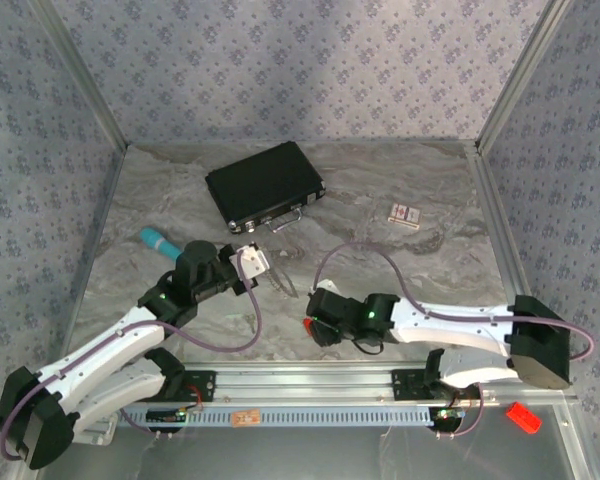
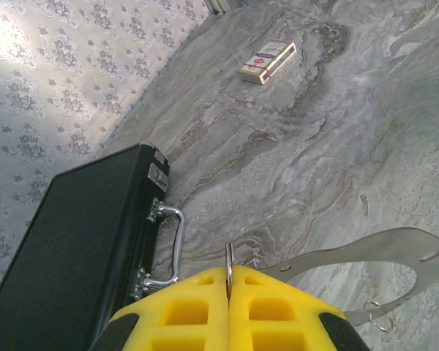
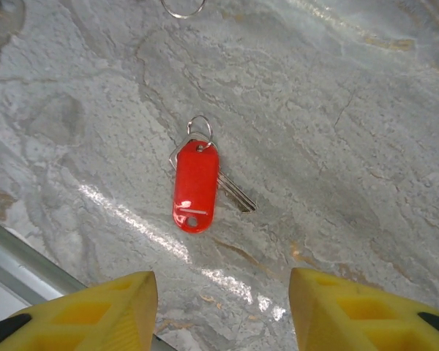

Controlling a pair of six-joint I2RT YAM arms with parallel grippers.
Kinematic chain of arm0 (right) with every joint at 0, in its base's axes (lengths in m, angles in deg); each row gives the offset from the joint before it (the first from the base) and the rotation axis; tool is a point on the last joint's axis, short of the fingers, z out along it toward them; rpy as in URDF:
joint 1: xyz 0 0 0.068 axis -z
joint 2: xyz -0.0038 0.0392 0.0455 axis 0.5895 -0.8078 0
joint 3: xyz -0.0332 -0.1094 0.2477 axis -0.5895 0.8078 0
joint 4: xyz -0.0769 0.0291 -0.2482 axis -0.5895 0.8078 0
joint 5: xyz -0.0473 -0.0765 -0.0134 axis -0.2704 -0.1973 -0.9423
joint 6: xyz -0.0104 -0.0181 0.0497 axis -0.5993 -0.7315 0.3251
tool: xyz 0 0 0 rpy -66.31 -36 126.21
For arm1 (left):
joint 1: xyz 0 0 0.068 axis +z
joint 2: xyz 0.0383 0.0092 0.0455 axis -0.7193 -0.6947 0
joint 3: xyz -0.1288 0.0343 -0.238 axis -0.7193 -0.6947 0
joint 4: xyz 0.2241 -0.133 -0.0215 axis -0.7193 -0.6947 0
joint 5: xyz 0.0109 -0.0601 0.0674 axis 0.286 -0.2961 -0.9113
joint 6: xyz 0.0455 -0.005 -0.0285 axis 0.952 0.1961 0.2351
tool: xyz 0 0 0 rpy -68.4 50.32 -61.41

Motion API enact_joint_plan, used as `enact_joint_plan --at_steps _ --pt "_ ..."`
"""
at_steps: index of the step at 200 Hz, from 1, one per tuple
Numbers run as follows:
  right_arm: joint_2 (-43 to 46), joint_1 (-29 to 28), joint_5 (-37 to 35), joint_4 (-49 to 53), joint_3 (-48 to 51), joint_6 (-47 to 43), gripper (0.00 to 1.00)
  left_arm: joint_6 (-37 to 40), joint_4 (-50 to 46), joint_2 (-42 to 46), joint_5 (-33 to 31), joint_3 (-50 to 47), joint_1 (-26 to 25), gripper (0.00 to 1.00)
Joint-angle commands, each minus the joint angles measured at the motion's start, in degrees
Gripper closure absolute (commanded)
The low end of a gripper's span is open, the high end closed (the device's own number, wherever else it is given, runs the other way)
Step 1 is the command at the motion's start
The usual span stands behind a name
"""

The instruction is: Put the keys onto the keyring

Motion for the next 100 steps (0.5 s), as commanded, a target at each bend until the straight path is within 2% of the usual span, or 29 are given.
enact_joint_plan --at_steps 1,47,74,100 --pt "-2.46 0.76 0.20 -0.44 -2.60 2.66 0.47 -0.61 3.28 1.44 -0.64 -0.66 0.33 1.00" --pt "-8.05 6.21 8.60 -7.61 -3.11 -0.22 0.49 0.18 3.01 1.20 -0.91 -1.02 0.41 1.00" --pt "-10.97 9.83 13.48 -10.13 -3.80 -4.66 0.55 0.53 3.25 0.62 -0.73 -1.11 0.61 1.00" --pt "-12.69 10.97 15.33 -11.03 -4.10 -6.31 0.58 0.45 3.64 0.69 -0.26 -1.43 0.72 1.00"
